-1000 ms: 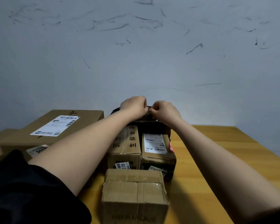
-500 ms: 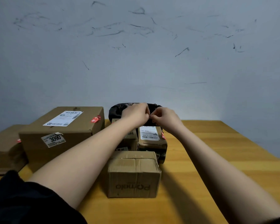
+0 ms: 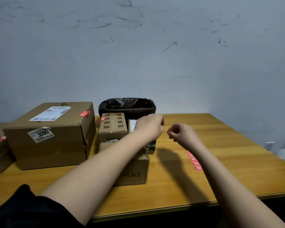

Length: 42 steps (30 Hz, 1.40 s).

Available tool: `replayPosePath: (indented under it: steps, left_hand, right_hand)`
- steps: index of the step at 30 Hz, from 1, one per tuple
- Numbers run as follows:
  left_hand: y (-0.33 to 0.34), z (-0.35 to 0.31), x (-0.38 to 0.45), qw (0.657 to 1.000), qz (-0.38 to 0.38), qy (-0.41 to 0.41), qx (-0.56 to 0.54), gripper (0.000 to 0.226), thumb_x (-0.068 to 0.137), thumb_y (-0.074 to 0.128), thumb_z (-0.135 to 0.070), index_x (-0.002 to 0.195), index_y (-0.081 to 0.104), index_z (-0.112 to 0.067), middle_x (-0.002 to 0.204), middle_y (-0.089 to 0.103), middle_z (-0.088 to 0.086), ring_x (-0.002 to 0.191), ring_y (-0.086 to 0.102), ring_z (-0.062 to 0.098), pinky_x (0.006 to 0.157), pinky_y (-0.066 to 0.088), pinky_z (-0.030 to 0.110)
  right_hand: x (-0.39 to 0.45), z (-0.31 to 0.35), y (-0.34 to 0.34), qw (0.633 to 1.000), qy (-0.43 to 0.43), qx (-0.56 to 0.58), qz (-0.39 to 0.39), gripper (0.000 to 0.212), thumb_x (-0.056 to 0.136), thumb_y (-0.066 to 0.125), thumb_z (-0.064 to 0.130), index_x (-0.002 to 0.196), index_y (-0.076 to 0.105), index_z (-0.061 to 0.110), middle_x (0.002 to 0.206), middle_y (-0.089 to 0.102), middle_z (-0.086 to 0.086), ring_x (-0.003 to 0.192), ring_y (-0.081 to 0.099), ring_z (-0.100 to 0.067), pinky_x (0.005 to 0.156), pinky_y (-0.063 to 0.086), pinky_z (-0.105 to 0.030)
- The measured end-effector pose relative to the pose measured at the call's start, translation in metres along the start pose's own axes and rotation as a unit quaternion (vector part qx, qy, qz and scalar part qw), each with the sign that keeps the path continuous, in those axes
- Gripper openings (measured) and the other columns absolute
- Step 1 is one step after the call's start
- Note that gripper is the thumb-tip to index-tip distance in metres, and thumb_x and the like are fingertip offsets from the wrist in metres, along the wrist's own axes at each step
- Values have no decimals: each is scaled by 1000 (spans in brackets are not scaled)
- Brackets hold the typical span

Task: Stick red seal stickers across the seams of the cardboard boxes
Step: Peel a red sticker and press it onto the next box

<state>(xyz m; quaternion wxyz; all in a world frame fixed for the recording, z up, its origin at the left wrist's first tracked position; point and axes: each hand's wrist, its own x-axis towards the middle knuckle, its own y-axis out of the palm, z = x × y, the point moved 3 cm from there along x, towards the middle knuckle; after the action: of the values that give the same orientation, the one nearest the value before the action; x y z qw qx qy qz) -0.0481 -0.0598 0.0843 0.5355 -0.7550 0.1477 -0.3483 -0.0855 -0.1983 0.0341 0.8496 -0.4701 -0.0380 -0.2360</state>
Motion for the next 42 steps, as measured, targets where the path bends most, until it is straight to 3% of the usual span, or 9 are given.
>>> replayPosePath:
  steps: [5, 10, 14, 21, 28, 30, 34, 36, 42]
  left_hand:
    - [34, -46, -5, 998, 38, 38, -16, 28, 94, 43, -10, 118, 55, -19, 123, 57, 8, 112, 55, 32, 84, 43, 36]
    - [78, -75, -6, 992, 112, 46, -43, 35, 93, 45, -8, 127, 51, -16, 129, 53, 11, 116, 53, 35, 90, 45, 43]
    - [110, -83, -10, 981, 183, 8, -62, 42, 92, 51, -17, 134, 42, -13, 133, 50, 13, 120, 49, 34, 95, 44, 43]
    - [142, -73, -12, 970, 212, -53, -104, 55, 95, 45, -26, 145, 26, -13, 148, 38, 10, 136, 32, 29, 111, 28, 40]
    - [154, -63, -12, 969, 175, -86, -153, 49, 96, 41, -28, 142, 32, -17, 147, 40, 7, 137, 32, 26, 116, 17, 39]
    - [157, -61, -12, 970, 174, -78, -153, 50, 96, 38, -29, 144, 32, -17, 149, 38, 5, 139, 31, 23, 117, 15, 39]
    - [162, -60, -15, 980, 163, -30, -106, 48, 98, 35, -35, 143, 36, -18, 152, 32, 2, 142, 24, 19, 118, 9, 40]
    - [163, -60, -19, 985, 150, -15, -79, 52, 96, 39, -41, 143, 36, -19, 152, 30, 3, 142, 22, 21, 118, 9, 40]
    - [162, -55, -19, 990, 133, -11, -52, 56, 90, 46, -49, 136, 42, -19, 144, 34, 7, 136, 28, 24, 114, 20, 39]
  right_hand:
    - [-18, -55, -5, 997, 56, -53, 7, 11, 86, 60, 27, 94, 66, 27, 103, 69, 1, 102, 61, -21, 84, 49, -35]
    - [-30, -108, -1, 972, 143, -167, 88, 56, 89, 56, 48, 136, 48, 18, 139, 49, -11, 128, 46, -29, 104, 39, -39]
    - [-45, -123, 7, 966, 176, -159, 104, 84, 86, 50, 64, 150, 23, 19, 151, 35, -12, 138, 34, -29, 111, 30, -39]
    - [-48, -122, 17, 977, 122, -166, 56, 74, 92, 47, 55, 150, 22, 17, 152, 35, -4, 141, 30, -20, 113, 24, -35]
    - [-43, -117, 33, 986, 75, -146, 33, 57, 96, 47, 41, 146, 32, 17, 150, 40, -4, 140, 34, -21, 112, 26, -34]
    - [-39, -115, 36, 992, 72, -99, 26, 48, 98, 47, 29, 143, 38, 16, 146, 45, -6, 136, 39, -22, 110, 29, -34]
    - [-27, -111, 31, 983, 131, 130, 6, 43, 93, 44, 0, 135, 47, 8, 134, 56, -14, 122, 53, -25, 97, 38, -27]
    - [-20, -109, 25, 973, 164, 162, 2, 41, 94, 48, 4, 135, 47, 9, 133, 56, -13, 117, 54, -24, 93, 40, -27]
    - [0, -105, 17, 968, 220, 112, 37, 59, 87, 65, 24, 139, 41, 8, 137, 52, -16, 121, 54, -30, 103, 41, -43]
